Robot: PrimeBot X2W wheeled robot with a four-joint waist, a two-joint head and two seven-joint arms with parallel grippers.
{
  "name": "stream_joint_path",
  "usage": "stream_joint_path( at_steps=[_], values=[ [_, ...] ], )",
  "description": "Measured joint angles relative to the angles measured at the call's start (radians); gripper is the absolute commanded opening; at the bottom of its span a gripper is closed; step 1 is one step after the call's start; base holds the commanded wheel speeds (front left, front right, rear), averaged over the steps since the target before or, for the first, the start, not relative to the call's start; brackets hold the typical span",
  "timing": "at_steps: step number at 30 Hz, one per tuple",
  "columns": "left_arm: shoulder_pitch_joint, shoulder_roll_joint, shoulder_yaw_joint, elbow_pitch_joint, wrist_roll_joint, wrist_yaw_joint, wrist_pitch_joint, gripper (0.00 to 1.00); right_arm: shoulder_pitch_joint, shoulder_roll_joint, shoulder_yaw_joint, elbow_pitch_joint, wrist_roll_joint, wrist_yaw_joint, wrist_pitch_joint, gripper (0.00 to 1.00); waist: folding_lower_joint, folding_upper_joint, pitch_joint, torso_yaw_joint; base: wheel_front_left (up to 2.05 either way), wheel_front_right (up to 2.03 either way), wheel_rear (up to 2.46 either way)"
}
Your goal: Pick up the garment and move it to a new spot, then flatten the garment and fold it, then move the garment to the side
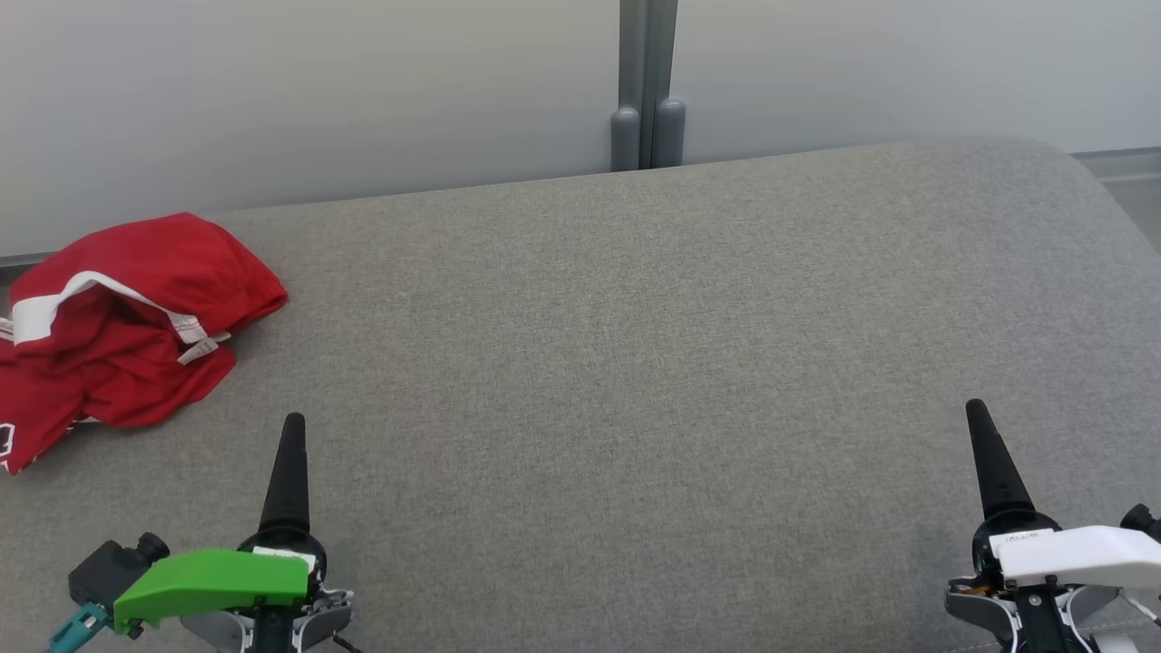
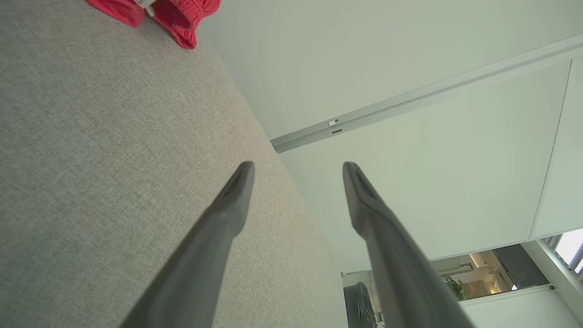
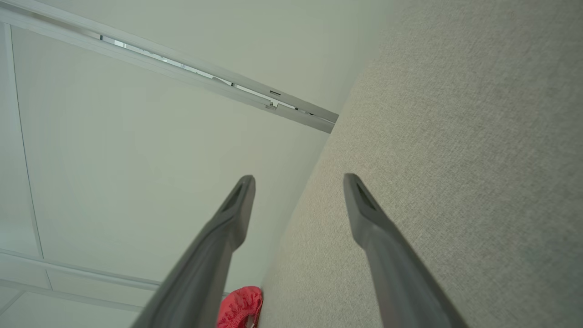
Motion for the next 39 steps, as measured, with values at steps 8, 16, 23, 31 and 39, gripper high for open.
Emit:
stream_joint_path(
  at_steps=[8, 16, 23, 31, 39],
  values=[
    [0.000, 0.000, -0.026, -0.036, 0.152, 0.028, -0.027, 1.00, -0.007, -0.002, 0.033, -0.040, -0.183, 0.000, -0.030, 1.00, 0.0000, 0.0000, -0.002, 0.001, 0.00, 0.00, 0.00],
    [0.002, 0.001, -0.044, -0.060, 0.326, 0.046, -0.053, 1.00, -0.010, -0.003, 0.062, -0.055, -0.349, 0.000, -0.056, 1.00, 0.0000, 0.0000, -0.006, 0.002, 0.00, 0.00, 0.00],
    [0.012, 0.001, -0.055, -0.066, 0.502, 0.063, -0.075, 1.00, -0.009, -0.004, 0.085, -0.056, -0.459, 0.000, -0.078, 1.00, 0.0000, 0.0000, -0.008, 0.003, 0.00, 0.00, 0.00],
    [0.032, 0.001, -0.062, -0.067, 0.673, 0.085, -0.104, 1.00, -0.010, -0.005, 0.110, -0.055, -0.598, 0.000, -0.106, 1.00, 0.0000, 0.0000, -0.010, 0.003, 0.00, 0.00, 0.00],
    [0.045, 0.002, -0.066, -0.066, 0.765, 0.097, -0.123, 1.00, -0.010, -0.006, 0.130, -0.049, -0.691, 0.000, -0.129, 1.00, 0.0000, 0.0000, -0.012, 0.003, 0.00, 0.00, 0.00]
  ],
)
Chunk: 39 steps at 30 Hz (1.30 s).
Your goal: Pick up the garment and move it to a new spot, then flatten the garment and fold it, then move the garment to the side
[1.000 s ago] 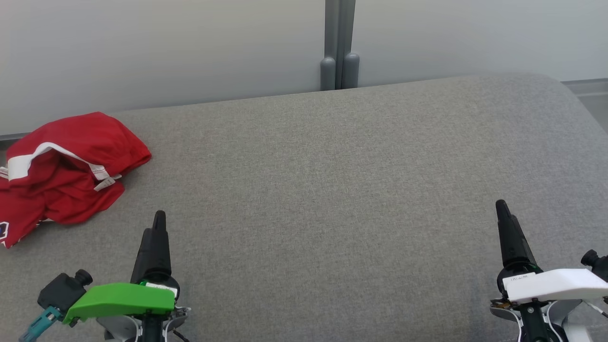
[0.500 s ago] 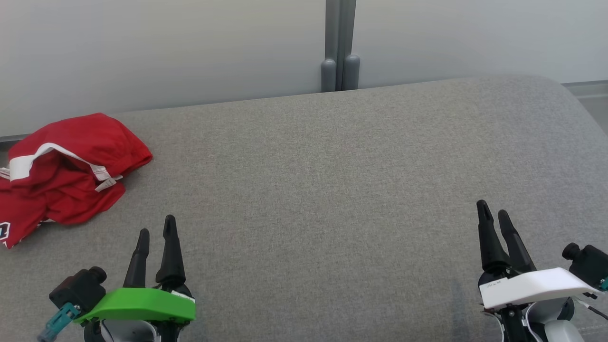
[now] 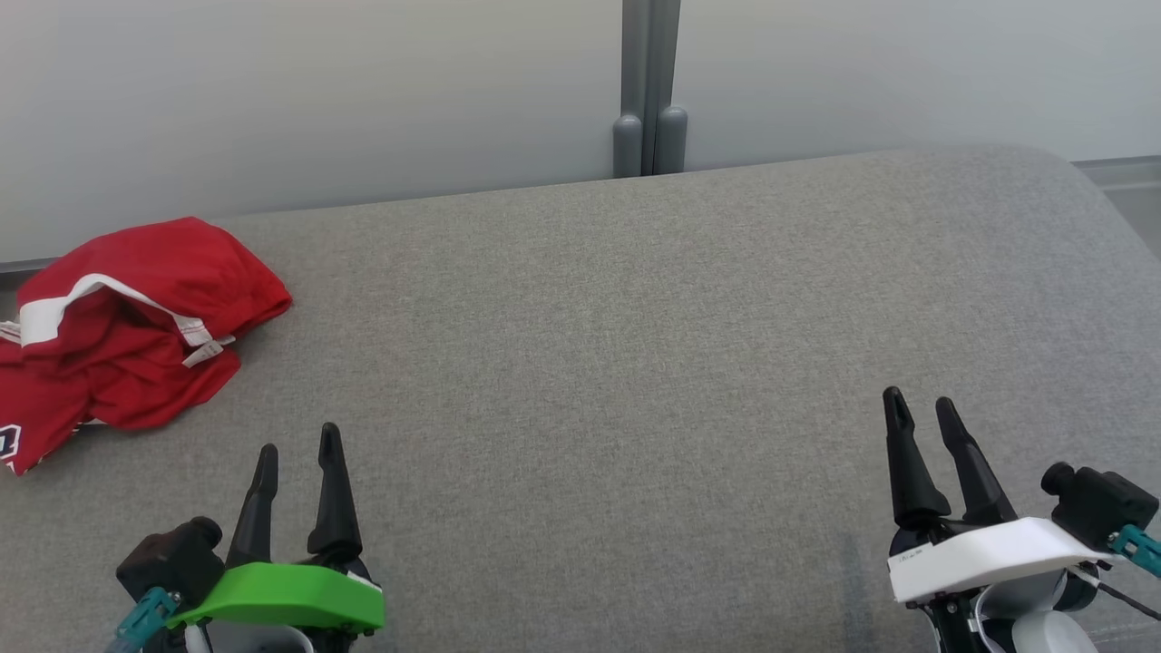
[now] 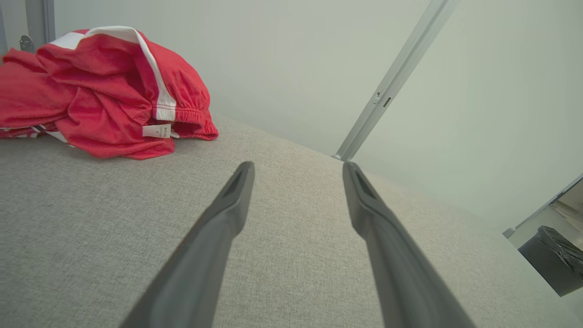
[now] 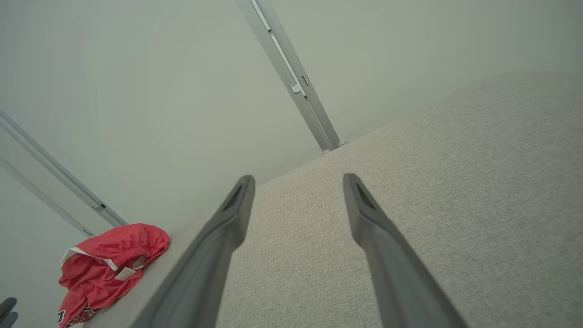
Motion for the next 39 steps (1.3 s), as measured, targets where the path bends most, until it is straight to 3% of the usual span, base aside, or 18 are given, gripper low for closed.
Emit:
stream_joint_path(
  at_steps=[39],
  values=[
    [0.009, 0.002, -0.019, 0.049, 0.298, 0.027, -0.086, 1.00, -0.038, -0.003, 0.068, 0.053, -0.353, 0.001, -0.088, 1.00, 0.0000, 0.0000, 0.002, 0.003, 0.00, 0.00, 0.00]
  ],
)
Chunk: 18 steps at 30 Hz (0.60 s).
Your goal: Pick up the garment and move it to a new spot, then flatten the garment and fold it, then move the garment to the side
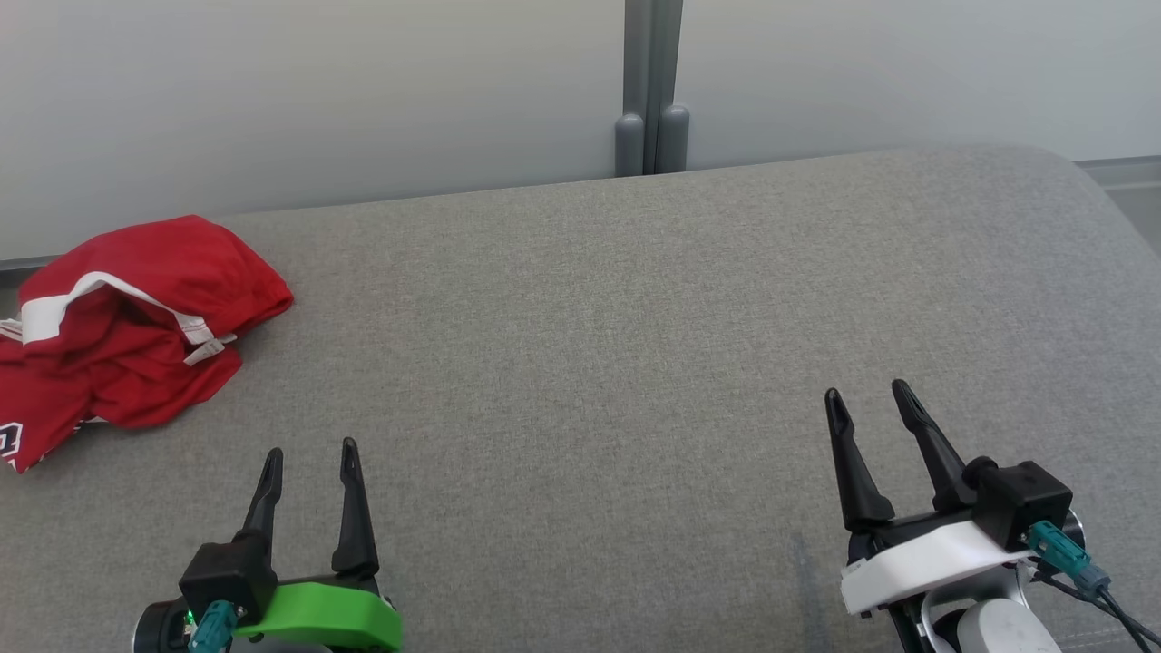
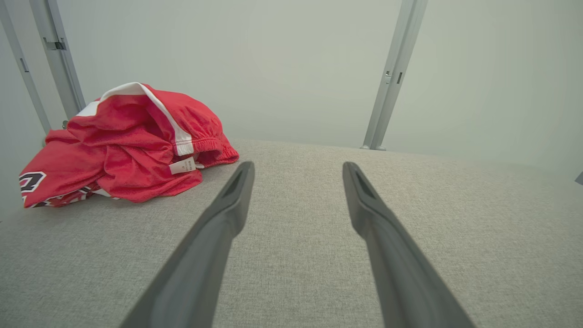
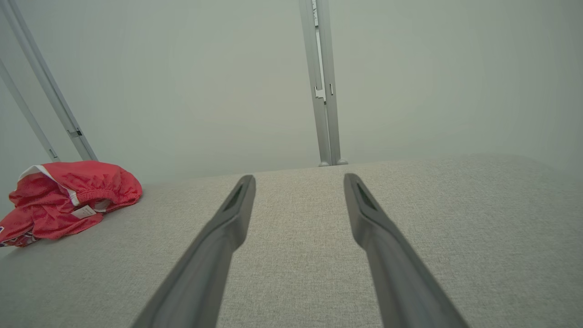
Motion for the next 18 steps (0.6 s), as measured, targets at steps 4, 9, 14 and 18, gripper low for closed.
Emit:
stream_joint_path(
  at_steps=[4, 9, 14, 18],
  values=[
    [0.000, 0.000, 0.000, 0.003, 0.021, 0.000, -0.006, 1.00, -0.004, -0.001, 0.001, 0.000, -0.029, 0.000, -0.008, 1.00, 0.0000, 0.0000, 0.000, 0.000, 0.00, 0.00, 0.00],
    [0.002, 0.000, 0.000, 0.004, 0.044, 0.001, -0.016, 1.00, -0.006, -0.001, 0.002, -0.002, -0.061, 0.000, -0.016, 1.00, 0.0000, 0.0000, 0.000, 0.001, 0.00, 0.00, 0.00],
    [0.004, 0.001, 0.000, 0.007, 0.062, 0.003, -0.024, 1.00, -0.006, -0.001, 0.006, -0.003, -0.095, 0.000, -0.025, 1.00, 0.0000, 0.0000, 0.001, 0.004, 0.00, 0.00, 0.00],
    [0.004, 0.001, 0.001, 0.008, 0.059, 0.003, -0.024, 1.00, -0.007, -0.002, 0.006, -0.002, -0.096, 0.000, -0.025, 1.00, 0.0000, 0.0000, 0.001, 0.005, 0.00, 0.00, 0.00]
  ],
)
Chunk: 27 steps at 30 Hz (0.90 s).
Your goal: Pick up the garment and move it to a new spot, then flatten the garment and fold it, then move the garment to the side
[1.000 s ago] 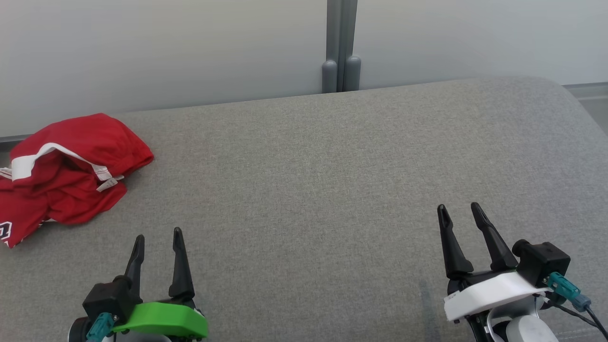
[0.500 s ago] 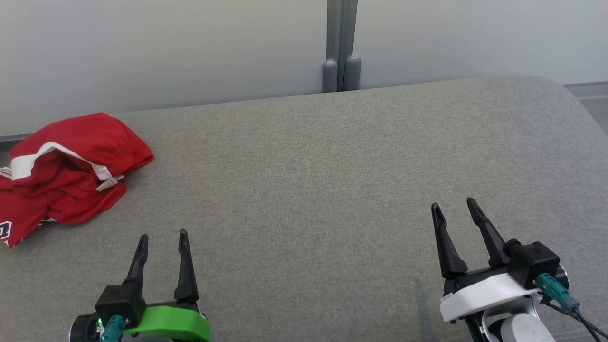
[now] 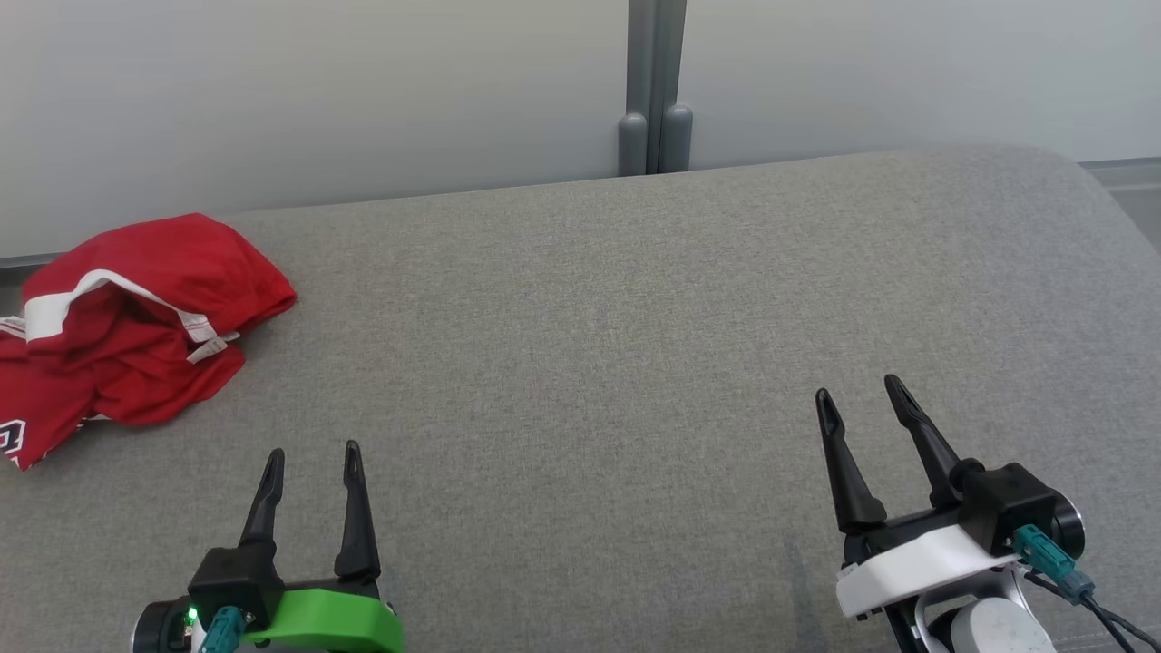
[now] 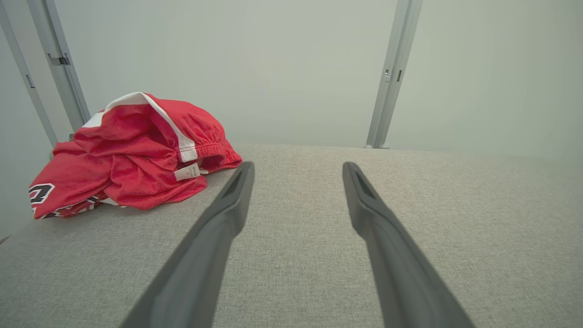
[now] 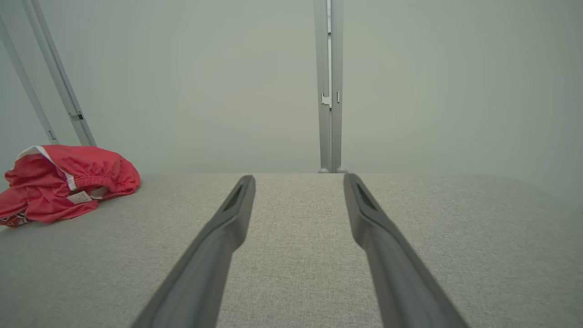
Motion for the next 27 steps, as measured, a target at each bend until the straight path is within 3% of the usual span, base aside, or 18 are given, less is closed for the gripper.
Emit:
stream_joint_path(
  at_steps=[27],
  values=[
    [0.000, 0.000, -0.005, 0.008, -0.004, -0.006, 0.000, 1.00, 0.001, 0.000, -0.014, -0.004, -0.006, 0.000, -0.001, 1.00, 0.0000, 0.0000, 0.000, 0.024, 0.00, 0.00, 0.00]
  ],
)
